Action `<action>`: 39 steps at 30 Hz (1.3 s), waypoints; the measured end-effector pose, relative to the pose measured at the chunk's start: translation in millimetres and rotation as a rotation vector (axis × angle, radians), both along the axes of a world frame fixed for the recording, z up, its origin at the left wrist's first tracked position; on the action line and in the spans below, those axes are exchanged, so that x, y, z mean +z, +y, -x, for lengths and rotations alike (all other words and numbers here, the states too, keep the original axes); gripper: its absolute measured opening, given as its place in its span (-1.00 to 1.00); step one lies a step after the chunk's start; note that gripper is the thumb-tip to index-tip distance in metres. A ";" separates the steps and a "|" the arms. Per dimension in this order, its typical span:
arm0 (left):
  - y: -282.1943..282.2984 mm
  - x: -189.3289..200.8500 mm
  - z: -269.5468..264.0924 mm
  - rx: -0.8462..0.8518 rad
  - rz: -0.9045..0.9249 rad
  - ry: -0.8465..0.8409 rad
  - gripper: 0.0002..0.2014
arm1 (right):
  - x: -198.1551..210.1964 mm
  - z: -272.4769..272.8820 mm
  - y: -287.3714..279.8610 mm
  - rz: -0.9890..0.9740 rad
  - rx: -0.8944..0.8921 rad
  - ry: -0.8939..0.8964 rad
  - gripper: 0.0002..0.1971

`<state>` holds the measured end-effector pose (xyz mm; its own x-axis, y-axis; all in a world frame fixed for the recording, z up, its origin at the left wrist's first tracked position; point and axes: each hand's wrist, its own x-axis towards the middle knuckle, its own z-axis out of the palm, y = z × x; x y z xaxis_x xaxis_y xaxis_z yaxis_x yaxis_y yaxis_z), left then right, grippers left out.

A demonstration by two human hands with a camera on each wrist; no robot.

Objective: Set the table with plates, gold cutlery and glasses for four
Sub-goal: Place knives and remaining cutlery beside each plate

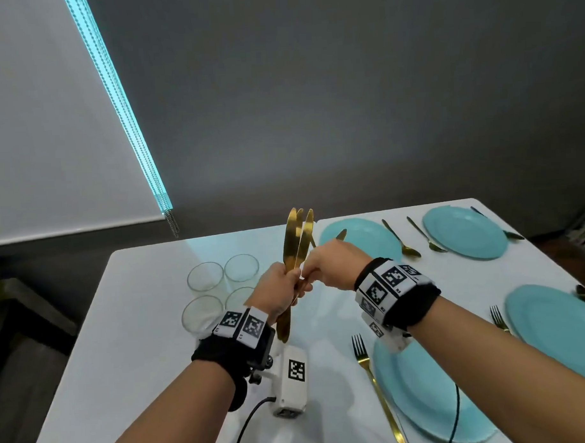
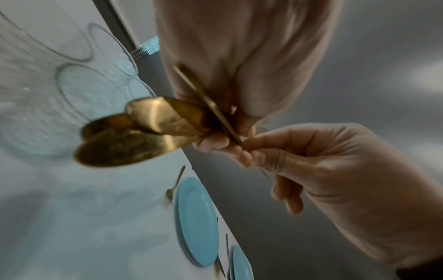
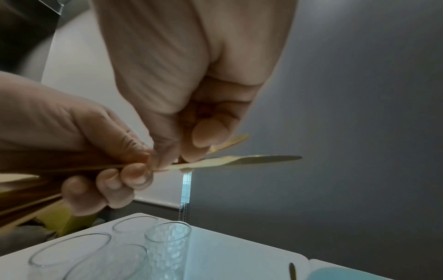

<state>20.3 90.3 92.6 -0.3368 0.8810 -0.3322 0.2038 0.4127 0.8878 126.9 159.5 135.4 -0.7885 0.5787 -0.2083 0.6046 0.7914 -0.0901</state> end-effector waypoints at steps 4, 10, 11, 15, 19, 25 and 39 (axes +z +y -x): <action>43.3 -4.9 -27.1 -0.070 0.041 0.128 -0.77 | -2.4 -34.0 34.2 0.021 0.027 -0.053 -0.77; 109.0 -8.5 -78.6 -0.119 0.079 0.124 -0.80 | -6.7 -94.1 100.1 0.054 0.002 -0.028 -0.78; 122.8 -10.9 -87.4 -0.093 0.073 0.075 -0.80 | -8.7 -105.6 113.5 0.056 -0.003 -0.030 -0.78; 170.2 -16.8 -108.0 0.034 0.059 -0.025 -0.86 | -14.9 -147.3 167.4 0.126 -0.178 0.029 -0.81; 200.6 -30.4 -110.5 0.158 0.091 -0.034 -0.90 | -26.2 -186.5 219.8 0.218 -0.513 0.188 -0.85; 233.0 -36.1 -116.5 0.201 0.105 -0.170 -0.73 | -62.0 -222.7 277.9 0.302 -1.018 0.110 -0.69; 269.1 -56.7 -125.4 0.234 0.105 -0.232 -0.76 | -141.6 -201.1 300.0 0.474 -1.095 0.086 -0.73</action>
